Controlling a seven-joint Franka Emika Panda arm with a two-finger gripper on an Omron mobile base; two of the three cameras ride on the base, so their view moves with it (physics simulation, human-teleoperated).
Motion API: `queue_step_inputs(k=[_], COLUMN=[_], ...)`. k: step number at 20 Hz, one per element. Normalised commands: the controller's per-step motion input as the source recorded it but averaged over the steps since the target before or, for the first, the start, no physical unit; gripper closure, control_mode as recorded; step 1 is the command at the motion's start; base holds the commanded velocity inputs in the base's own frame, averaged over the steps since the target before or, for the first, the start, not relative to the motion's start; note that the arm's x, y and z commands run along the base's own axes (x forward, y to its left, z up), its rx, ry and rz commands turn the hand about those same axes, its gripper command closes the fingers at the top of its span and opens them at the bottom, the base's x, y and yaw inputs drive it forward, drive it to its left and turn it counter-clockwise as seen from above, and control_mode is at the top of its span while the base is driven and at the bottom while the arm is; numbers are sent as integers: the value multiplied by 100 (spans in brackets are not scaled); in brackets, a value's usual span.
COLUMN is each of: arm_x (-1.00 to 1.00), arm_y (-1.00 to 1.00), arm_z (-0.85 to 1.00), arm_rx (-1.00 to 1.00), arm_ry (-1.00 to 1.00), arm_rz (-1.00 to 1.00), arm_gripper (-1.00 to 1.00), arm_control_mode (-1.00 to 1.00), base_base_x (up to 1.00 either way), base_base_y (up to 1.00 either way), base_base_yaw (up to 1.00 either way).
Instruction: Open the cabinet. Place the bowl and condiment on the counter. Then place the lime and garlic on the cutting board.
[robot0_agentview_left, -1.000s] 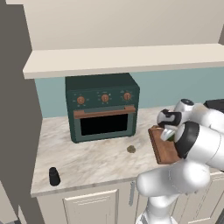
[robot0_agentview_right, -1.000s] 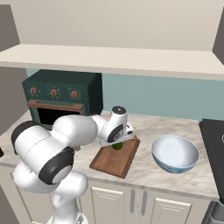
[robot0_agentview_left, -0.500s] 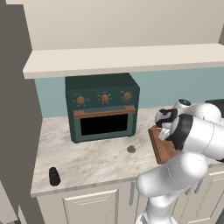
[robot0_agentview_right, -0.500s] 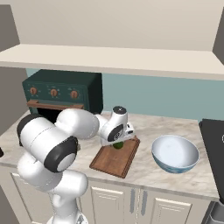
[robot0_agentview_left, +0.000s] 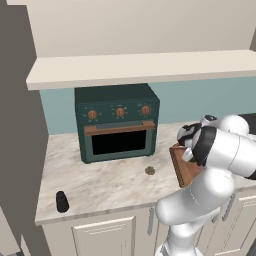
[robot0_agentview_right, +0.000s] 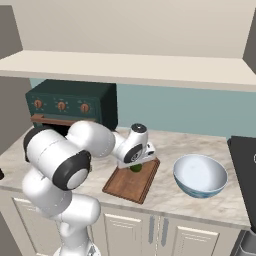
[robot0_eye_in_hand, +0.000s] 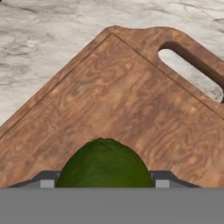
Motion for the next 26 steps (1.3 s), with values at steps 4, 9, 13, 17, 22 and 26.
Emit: queue_step_inputs(k=[4,9,13,17,22,26], arm_x=[0,0,-2,-7,-10,-8], arm_y=[-4,-1,0,0,0,0], arm_z=[-14,-12,0,2,22,39], arm_rx=[0,0,0,0,0,0], arm_ry=[0,0,0,0,0,0], arm_rz=[0,0,0,0,0,0], arm_gripper=[100,-100,-100,-100,-100,-100], arm_control_mode=[-100,-100,-100,-100,-100,-100], base_base_x=[0,0,0,0,0,0], base_base_y=[0,0,0,0,0,0], base_base_yaw=[0,0,0,0,0,0])
